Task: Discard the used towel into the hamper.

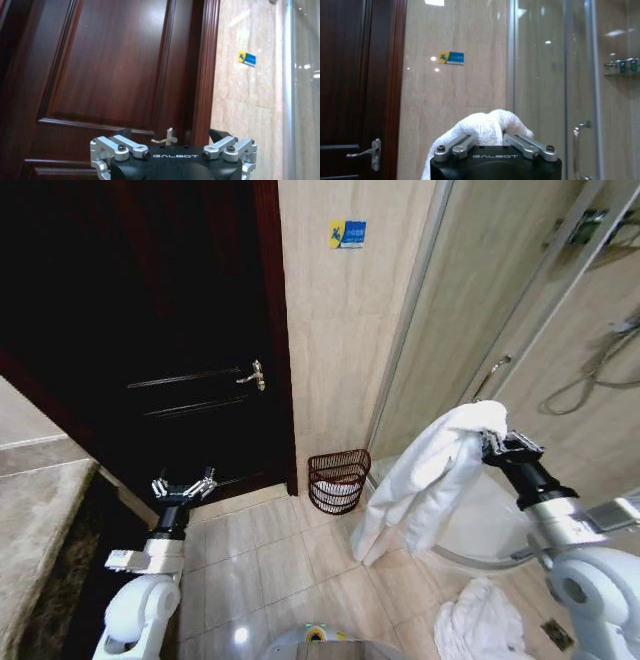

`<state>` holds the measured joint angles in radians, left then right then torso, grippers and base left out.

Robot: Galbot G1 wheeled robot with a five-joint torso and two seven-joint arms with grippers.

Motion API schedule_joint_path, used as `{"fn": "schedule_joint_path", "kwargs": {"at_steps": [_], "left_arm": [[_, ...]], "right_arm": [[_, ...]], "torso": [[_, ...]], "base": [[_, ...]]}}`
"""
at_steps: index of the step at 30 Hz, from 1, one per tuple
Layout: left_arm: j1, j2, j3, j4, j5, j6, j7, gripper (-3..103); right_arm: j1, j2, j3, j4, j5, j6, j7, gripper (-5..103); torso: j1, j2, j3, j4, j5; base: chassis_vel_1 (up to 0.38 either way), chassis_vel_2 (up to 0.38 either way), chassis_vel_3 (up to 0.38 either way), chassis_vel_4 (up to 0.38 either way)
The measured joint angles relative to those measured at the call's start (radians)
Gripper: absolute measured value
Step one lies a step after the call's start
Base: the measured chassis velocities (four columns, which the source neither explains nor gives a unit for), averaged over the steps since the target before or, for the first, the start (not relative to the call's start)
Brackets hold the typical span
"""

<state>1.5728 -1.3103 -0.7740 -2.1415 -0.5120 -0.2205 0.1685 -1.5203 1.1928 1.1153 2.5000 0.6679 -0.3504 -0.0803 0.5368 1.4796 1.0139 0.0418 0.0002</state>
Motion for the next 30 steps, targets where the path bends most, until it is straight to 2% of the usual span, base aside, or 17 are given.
{"fn": "schedule_joint_path", "kwargs": {"at_steps": [5,8,13,15,18,19,21,23,24,28,29,30], "left_arm": [[-0.004,0.0,0.0,0.006,0.007,-0.005,-0.001,100],[-0.009,-0.001,0.001,0.016,0.003,-0.038,-0.002,100],[-0.006,-0.008,0.002,0.024,0.003,-0.058,0.005,100],[-0.007,-0.015,0.002,0.032,0.015,-0.058,0.006,100],[-0.014,-0.018,0.004,0.04,0.023,-0.058,0.006,100],[-0.016,-0.022,0.004,0.044,0.033,-0.057,0.006,100],[-0.014,-0.025,0.004,0.045,0.035,-0.056,0.006,100],[-0.001,-0.038,-0.007,0.048,0.041,-0.055,0.005,100],[-0.001,-0.038,-0.007,0.048,0.041,-0.055,0.005,100],[0.013,-0.064,-0.025,0.049,0.056,-0.05,-0.006,100],[0.013,-0.064,-0.025,0.049,0.056,-0.05,-0.006,100],[0.018,-0.069,-0.027,0.049,0.064,-0.047,-0.011,100]], "right_arm": [[0.001,-0.001,0.001,0.0,0.002,-0.001,0.002,7],[0.006,-0.002,0.001,0.0,0.011,-0.003,0.008,7],[0.033,-0.029,-0.001,0.0,0.075,-0.031,0.033,7],[0.083,-0.083,-0.003,0.0,0.125,-0.053,0.068,7],[0.115,-0.122,-0.002,0.0,0.164,-0.064,0.096,7],[0.163,-0.186,-0.002,-0.008,0.216,-0.073,0.124,7],[0.177,-0.206,-0.004,-0.015,0.225,-0.073,0.128,7],[0.264,-0.312,-0.029,-0.072,0.244,-0.071,0.132,7],[0.264,-0.312,-0.029,-0.072,0.244,-0.071,0.132,7],[0.398,-0.443,-0.051,-0.163,0.297,-0.067,0.131,7],[0.398,-0.443,-0.051,-0.163,0.297,-0.067,0.131,7],[0.438,-0.478,-0.057,-0.2,0.316,-0.067,0.131,7]], "torso": [[0.0,0.0,0.0,-0.0001,-0.0002],[0.0,-0.001,0.0,0.0009,-0.0001],[0.0,-0.001,0.0,-0.0008,0.0003],[0.0,-0.001,0.0,-0.0003,0.0002],[0.0,-0.001,0.0,0.0004,0.0],[-0.001,-0.001,-0.001,0.0,-0.0002],[-0.001,-0.001,-0.001,0.0001,-0.0007],[-0.001,-0.001,-0.001,0.0001,0.0002],[-0.001,-0.001,-0.001,0.0001,0.0002],[-0.001,-0.001,-0.001,0.0001,-0.0004],[-0.001,-0.001,-0.001,0.0001,-0.0004],[-0.001,-0.001,-0.001,0.0,0.0]], "base": [[-0.021,0.123,0.11,-0.035],[-0.011,0.127,0.105,-0.023],[-0.061,0.056,0.06,-0.059],[-0.03,0.011,-0.001,-0.026],[0.0,0.0,0.0,0.0],[0.0,0.0,0.0,0.0],[0.0,0.0,0.0,0.0],[0.0,0.0,0.0,0.0],[0.0,0.0,0.0,0.0],[0.0,0.0,0.0,0.0],[0.0,0.0,0.0,0.0],[0.0,0.0,0.0,0.0]]}}
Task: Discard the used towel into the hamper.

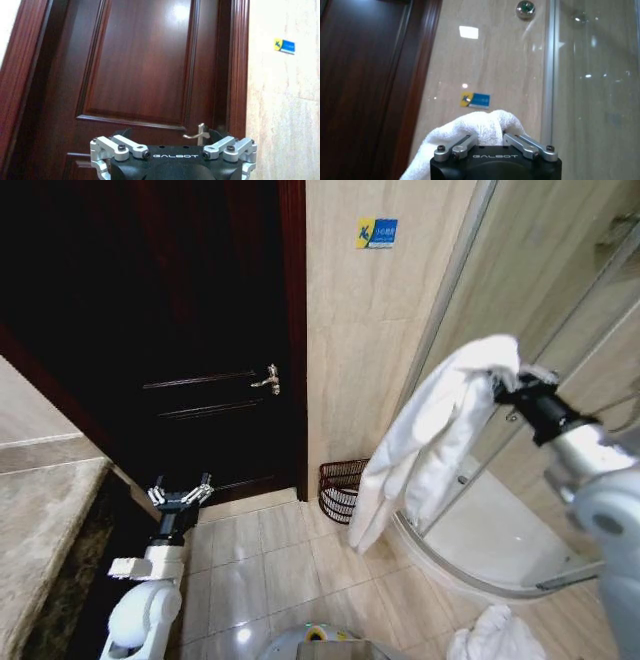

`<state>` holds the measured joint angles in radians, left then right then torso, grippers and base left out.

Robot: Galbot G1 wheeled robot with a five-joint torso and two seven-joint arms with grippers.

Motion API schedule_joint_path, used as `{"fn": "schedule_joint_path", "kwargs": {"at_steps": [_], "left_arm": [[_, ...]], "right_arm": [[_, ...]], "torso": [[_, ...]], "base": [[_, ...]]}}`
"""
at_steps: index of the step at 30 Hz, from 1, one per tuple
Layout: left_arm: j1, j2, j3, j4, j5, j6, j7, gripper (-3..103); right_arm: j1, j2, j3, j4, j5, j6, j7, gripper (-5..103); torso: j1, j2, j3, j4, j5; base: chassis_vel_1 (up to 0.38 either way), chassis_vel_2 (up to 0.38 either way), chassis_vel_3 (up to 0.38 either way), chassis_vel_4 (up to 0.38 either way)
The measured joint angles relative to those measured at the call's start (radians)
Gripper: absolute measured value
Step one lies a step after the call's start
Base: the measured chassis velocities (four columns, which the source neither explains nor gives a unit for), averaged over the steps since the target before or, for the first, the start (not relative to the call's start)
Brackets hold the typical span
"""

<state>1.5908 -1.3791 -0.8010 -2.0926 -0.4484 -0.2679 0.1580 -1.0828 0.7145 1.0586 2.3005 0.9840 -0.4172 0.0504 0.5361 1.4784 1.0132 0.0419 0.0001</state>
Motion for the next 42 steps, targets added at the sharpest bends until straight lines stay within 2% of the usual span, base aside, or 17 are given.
{"fn": "schedule_joint_path", "kwargs": {"at_steps": [2,7,9,10,11,13,14,15,16,17,18,20,22,23,27,33,42], "left_arm": [[0.005,-0.002,-0.001,-0.001,0.009,0.004,-0.004,100],[0.005,-0.007,-0.001,-0.004,0.025,0.007,-0.011,100],[0.002,-0.02,0.002,-0.007,0.035,0.01,-0.017,100],[0.002,-0.02,0.002,-0.007,0.035,0.01,-0.017,100],[0.0,-0.028,0.004,-0.009,0.039,0.011,-0.018,100],[-0.001,-0.035,0.005,-0.011,0.043,0.014,-0.019,100],[-0.001,-0.035,0.005,-0.011,0.043,0.014,-0.019,100],[-0.001,-0.037,0.006,-0.012,0.044,0.015,-0.019,100],[-0.001,-0.037,0.006,-0.012,0.044,0.015,-0.019,100],[-0.001,-0.037,0.006,-0.012,0.044,0.015,-0.019,100],[-0.001,-0.037,0.006,-0.012,0.044,0.014,-0.019,100],[-0.001,-0.036,0.005,-0.012,0.043,0.012,-0.019,100],[0.0,-0.032,0.003,-0.012,0.037,0.009,-0.019,100],[0.0,-0.032,0.003,-0.012,0.037,0.009,-0.019,100],[-0.001,-0.026,0.002,-0.004,0.026,0.0,-0.019,100],[-0.004,-0.011,-0.006,0.009,0.003,-0.008,-0.018,100],[-0.01,0.007,-0.013,0.028,-0.015,-0.018,-0.017,100]], "right_arm": [[0.057,-0.044,-0.023,-0.059,0.012,0.0,-0.001,7],[0.187,-0.086,-0.105,-0.151,0.022,0.005,0.0,7],[0.378,-0.108,-0.239,-0.228,0.033,0.006,0.014,7],[0.378,-0.108,-0.239,-0.228,0.033,0.006,0.014,7],[0.461,-0.114,-0.313,-0.256,0.039,0.005,0.026,7],[0.584,-0.115,-0.429,-0.298,0.047,-0.005,0.057,7],[0.584,-0.115,-0.429,-0.298,0.047,-0.005,0.057,7],[0.666,-0.113,-0.499,-0.323,0.057,-0.014,0.088,7],[0.732,-0.11,-0.55,-0.345,0.065,-0.018,0.109,7],[0.732,-0.11,-0.55,-0.345,0.065,-0.018,0.109,7],[0.83,-0.102,-0.627,-0.385,0.068,-0.019,0.129,7],[0.877,-0.097,-0.671,-0.414,0.067,-0.018,0.133,7],[0.979,-0.079,-0.766,-0.49,0.068,-0.019,0.136,7],[0.979,-0.079,-0.766,-0.49,0.068,-0.019,0.136,7],[1.17,-0.03,-0.893,-0.616,0.063,-0.016,0.137,7],[1.287,0.036,-0.959,-0.722,0.025,-0.015,0.144,7],[1.273,0.119,-0.969,-0.785,-0.03,-0.011,0.154,7]], "torso": [[0.0,0.0,0.0,-0.0003,0.0004],[0.0,0.0,0.0,-0.0003,0.0006],[0.0,0.0,0.0,0.0001,-0.0001],[0.0,0.0,0.0,0.0001,-0.0001],[0.0,0.0,0.0,0.0003,-0.0012],[0.0,0.0,0.0,0.0002,0.0002],[0.0,0.0,0.0,0.0002,0.0002],[0.0,0.0,0.0,0.0002,0.0008],[0.0,0.0,0.0,0.0001,0.0006],[0.0,0.0,0.0,0.0001,0.0006],[0.0,0.0,0.0,0.0,-0.0015],[0.0,0.0,0.0,0.0001,-0.0015],[0.0,0.0,0.0,-0.0001,0.001],[0.0,0.0,0.0,-0.0001,0.001],[0.0,0.0,0.0,-0.0001,-0.0011],[0.0,0.0,0.0,0.0001,-0.0004],[0.0,0.0,0.0,-0.0001,-0.0005]], "base": [[0.0,0.0,0.0,0.0],[0.0,0.0,0.0,0.0],[0.0,0.0,0.0,0.0],[0.0,0.0,0.0,0.0],[0.0,0.0,0.0,0.0],[0.0,0.0,0.0,0.0],[0.0,0.0,0.0,0.0],[0.0,0.0,0.0,0.0],[0.0,0.0,0.0,0.0],[0.0,0.0,0.0,0.0],[0.0,0.0,0.0,0.0],[0.0,0.0,0.0,0.0],[0.0,0.0,0.0,0.0],[0.0,0.0,0.0,0.0],[0.0,0.0,0.0,0.0],[0.0,0.0,0.0,0.0],[0.0,0.0,0.0,0.0]]}}
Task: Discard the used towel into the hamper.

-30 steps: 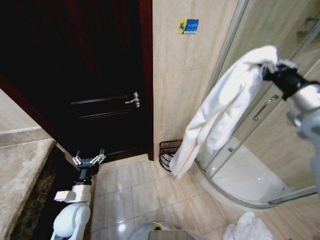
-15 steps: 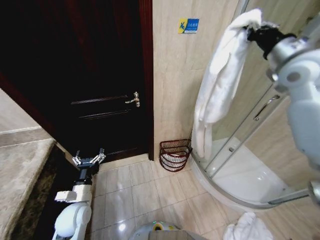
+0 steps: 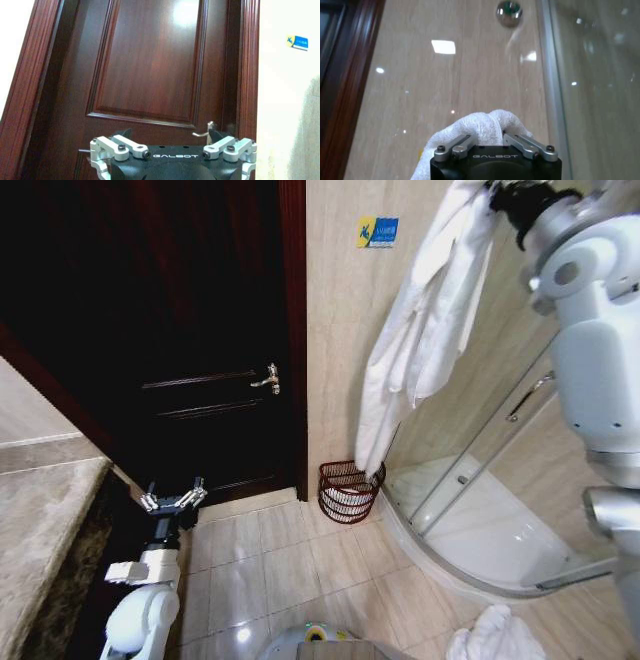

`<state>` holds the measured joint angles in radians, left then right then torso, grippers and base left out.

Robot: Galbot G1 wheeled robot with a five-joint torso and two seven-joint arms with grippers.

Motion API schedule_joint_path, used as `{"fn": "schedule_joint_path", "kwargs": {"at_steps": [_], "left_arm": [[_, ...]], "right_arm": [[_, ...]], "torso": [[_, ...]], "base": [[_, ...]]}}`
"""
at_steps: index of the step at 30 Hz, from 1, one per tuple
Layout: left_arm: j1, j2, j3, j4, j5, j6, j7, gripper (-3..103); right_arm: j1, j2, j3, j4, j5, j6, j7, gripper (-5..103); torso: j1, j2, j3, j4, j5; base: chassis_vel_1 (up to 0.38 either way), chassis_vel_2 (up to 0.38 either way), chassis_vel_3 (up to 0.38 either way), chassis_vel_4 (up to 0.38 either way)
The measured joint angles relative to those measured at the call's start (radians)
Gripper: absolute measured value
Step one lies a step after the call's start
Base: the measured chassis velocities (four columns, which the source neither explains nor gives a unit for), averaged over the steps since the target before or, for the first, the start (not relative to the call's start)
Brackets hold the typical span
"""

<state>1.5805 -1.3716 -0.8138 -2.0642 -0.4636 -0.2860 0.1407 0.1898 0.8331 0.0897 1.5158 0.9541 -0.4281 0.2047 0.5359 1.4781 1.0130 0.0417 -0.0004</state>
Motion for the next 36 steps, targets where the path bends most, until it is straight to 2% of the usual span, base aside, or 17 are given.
{"fn": "schedule_joint_path", "kwargs": {"at_steps": [2,6,11,19,26,28,36], "left_arm": [[-0.005,0.004,0.0,0.001,-0.004,-0.001,0.0,100],[-0.01,0.01,0.0,0.001,-0.009,-0.001,0.0,100],[-0.01,0.013,0.002,0.012,-0.009,-0.007,0.001,100],[-0.001,0.009,0.003,0.021,-0.01,-0.023,0.001,100],[0.007,0.001,0.004,0.021,-0.014,-0.039,0.0,100],[0.014,-0.004,0.006,0.022,-0.017,-0.049,0.0,100],[0.018,-0.002,0.006,0.034,-0.028,-0.065,0.006,100]], "right_arm": [[-0.043,0.038,0.013,-0.02,-0.045,0.008,-0.014,7],[-0.101,0.057,0.031,-0.018,-0.096,0.015,-0.029,7],[-0.174,0.054,0.054,0.015,-0.11,0.013,-0.034,7],[-0.313,0.075,0.095,0.044,-0.135,0.025,-0.041,7],[-0.393,0.132,0.096,0.049,-0.156,0.062,-0.033,7],[-0.43,0.169,0.085,0.049,-0.17,0.073,-0.017,7],[-0.433,0.187,0.089,0.007,-0.184,0.087,-0.009,7]], "torso": [[0.0,0.0,0.0,0.0005,0.0008],[0.0,0.0,0.0,0.0003,0.0004],[0.0,0.0,0.0,-0.0004,0.0001],[0.0,0.0,0.0,0.0001,0.0008],[0.0,0.0,0.0,0.0003,0.0004],[0.0,0.0,0.0,0.0004,0.0005],[0.0,0.0,0.0,0.0002,0.0003]], "base": [[0.0,0.0,0.0,0.0],[0.0,0.0,0.0,0.0],[0.0,0.0,0.0,0.0],[0.0,0.0,0.0,0.0],[0.0,0.0,0.0,0.0],[0.0,0.0,0.0,0.0],[0.0,0.0,0.0,0.0]]}}
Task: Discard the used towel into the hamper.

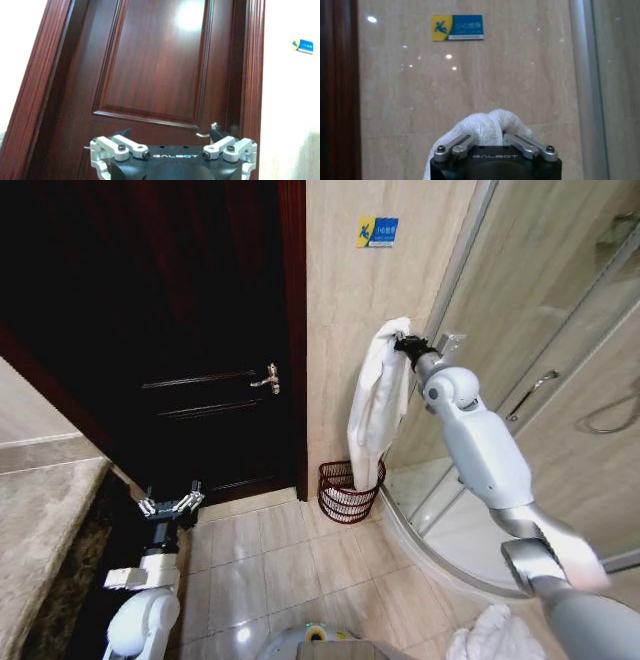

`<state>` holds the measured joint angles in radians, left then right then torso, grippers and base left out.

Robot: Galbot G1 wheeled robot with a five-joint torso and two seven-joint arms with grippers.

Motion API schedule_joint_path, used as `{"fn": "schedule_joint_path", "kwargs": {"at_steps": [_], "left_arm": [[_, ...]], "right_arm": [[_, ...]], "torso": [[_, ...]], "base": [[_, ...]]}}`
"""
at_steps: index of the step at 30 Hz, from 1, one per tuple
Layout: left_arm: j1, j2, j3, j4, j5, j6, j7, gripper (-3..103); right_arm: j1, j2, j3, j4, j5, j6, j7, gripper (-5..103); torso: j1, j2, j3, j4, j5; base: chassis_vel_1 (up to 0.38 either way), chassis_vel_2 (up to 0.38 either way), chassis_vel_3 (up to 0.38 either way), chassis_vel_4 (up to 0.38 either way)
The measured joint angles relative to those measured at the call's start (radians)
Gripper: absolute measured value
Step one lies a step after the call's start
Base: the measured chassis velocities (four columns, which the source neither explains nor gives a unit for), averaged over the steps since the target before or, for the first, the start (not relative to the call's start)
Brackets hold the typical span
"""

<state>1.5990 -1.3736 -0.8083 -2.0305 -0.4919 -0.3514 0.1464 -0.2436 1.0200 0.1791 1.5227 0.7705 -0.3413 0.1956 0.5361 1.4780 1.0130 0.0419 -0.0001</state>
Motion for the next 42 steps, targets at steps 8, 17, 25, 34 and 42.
{"fn": "schedule_joint_path", "kwargs": {"at_steps": [8,17,25,34,42], "left_arm": [[0.003,0.005,-0.001,0.004,-0.006,-0.004,0.002,100],[0.01,0.003,-0.002,0.004,-0.01,-0.008,0.003,100],[0.026,0.0,-0.002,0.007,-0.007,-0.023,0.016,100],[0.033,0.001,-0.009,0.013,-0.007,-0.036,0.021,100],[0.038,0.003,-0.009,0.022,-0.011,-0.049,0.026,100]], "right_arm": [[-0.124,-0.033,0.01,0.015,0.017,0.01,0.006,7],[-0.333,-0.058,0.075,0.048,0.018,0.09,-0.12,7],[-0.367,0.017,0.064,0.048,-0.015,0.166,-0.14,7],[-0.335,0.085,0.056,-0.021,-0.075,0.212,-0.106,7],[-0.354,0.092,0.093,-0.072,-0.127,0.172,-0.065,7]], "torso": [[0.0,0.0,0.0,0.0,0.0003],[-0.01,-0.02,-0.01,-0.0008,-0.0001],[-0.034,-0.071,-0.036,0.0,-0.0002],[-0.061,-0.13,-0.068,0.0002,-0.0003],[-0.079,-0.168,-0.089,-0.0005,0.0003]], "base": [[0.0,0.0,0.0,0.0],[0.0,0.0,0.0,0.0],[0.0,0.0,0.0,0.0],[0.0,0.0,0.0,0.0],[0.0,0.0,0.0,0.0]]}}
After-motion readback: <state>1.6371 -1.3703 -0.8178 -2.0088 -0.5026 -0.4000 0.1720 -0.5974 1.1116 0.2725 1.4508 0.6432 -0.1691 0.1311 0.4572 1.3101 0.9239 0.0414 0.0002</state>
